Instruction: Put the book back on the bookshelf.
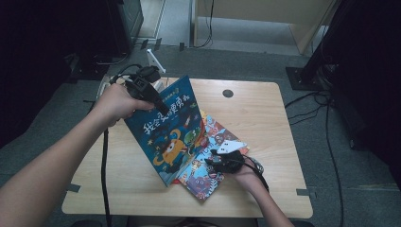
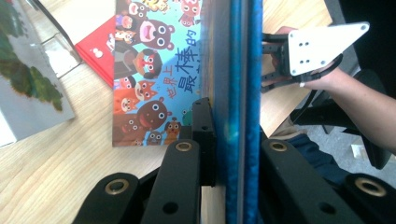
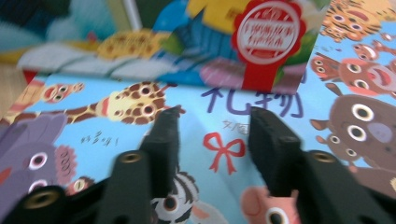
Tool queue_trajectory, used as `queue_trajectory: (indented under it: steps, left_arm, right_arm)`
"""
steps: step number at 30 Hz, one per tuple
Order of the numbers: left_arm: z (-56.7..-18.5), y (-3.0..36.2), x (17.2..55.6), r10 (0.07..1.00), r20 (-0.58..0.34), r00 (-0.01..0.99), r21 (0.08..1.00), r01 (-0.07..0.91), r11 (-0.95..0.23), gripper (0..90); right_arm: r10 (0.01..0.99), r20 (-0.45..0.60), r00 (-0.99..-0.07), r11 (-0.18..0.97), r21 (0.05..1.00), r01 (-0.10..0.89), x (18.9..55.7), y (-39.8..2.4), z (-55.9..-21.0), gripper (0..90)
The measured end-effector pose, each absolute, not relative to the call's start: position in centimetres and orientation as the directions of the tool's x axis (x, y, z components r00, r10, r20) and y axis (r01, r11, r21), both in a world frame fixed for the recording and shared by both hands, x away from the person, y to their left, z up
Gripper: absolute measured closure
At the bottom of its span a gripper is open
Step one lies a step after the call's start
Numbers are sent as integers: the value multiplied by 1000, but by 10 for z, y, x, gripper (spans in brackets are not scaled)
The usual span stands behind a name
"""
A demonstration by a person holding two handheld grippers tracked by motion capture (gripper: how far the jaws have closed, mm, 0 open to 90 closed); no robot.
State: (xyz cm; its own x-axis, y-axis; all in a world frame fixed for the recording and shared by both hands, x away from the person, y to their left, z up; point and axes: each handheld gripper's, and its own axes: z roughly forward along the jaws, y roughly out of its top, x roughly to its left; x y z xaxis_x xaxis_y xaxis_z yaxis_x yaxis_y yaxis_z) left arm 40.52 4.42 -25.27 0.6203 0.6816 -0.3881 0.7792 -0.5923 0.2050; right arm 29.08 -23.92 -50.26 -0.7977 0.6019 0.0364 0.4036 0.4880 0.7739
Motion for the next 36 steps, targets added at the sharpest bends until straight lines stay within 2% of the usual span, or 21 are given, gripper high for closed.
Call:
queue_trajectory:
  steps: [5, 12, 22, 36]
  left_arm:
    - [-240, 50, 403, 702, -346, 622, 215, 781, -586, 837]
    - [-222, 66, 399, 724, -340, 599, 232, 800, -553, 836]
    - [-215, 100, 387, 745, -365, 559, 251, 829, -499, 835]
    - [-209, 154, 366, 792, -368, 487, 266, 872, -412, 834]
  right_arm:
    - [610, 26, -792, 483, 780, 398, 288, -240, -504, 439]
    - [618, 30, -786, 466, 792, 396, 290, -238, -507, 354]
    - [630, 50, -775, 443, 797, 411, 298, -236, -508, 373]
    - [627, 28, -778, 458, 795, 398, 308, -229, -508, 341]
